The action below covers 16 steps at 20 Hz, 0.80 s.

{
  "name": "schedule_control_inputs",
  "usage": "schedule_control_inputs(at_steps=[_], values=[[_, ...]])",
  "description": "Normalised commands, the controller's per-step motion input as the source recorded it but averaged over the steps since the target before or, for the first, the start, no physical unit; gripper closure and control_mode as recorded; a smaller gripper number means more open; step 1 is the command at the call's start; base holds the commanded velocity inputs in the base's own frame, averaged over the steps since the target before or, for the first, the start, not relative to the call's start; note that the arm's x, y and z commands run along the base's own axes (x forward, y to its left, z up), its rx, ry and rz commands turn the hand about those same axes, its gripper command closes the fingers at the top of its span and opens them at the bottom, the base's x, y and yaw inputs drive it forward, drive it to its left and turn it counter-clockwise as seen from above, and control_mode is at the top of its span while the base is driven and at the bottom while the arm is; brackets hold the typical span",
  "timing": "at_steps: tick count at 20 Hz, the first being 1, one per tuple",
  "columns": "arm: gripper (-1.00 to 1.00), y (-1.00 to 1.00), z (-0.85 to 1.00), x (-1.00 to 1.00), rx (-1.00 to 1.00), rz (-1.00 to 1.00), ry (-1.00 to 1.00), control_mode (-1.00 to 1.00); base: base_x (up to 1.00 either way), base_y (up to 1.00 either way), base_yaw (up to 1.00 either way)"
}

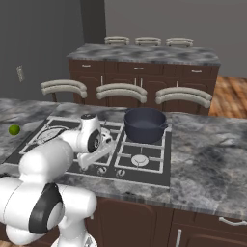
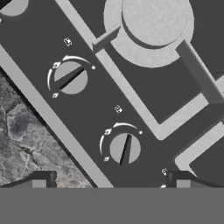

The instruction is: Turn on the burner for the pot on the stove. Wait thirty seconds for the pot to heat up. Then add the lime to the pot.

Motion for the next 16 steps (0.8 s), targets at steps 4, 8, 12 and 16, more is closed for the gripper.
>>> schedule_control_inputs(at_steps=[4,8,12,16], values=[[-1.00,0.00,0.29,0.02,0.01,-0.06,0.13,-1.00,0.00,0.00,0.00],[-1.00,0.01,0.07,0.00,0.06,-0.08,0.01,-1.00,0.00,0.00,0.00],[-1.00,0.01,0.11,0.00,0.04,-0.12,0.00,-1.00,0.00,0.00,0.00],[-1.00,0.06,0.11,-0.03,0.01,-0.14,-0.01,-1.00,0.00,0.00,0.00]])
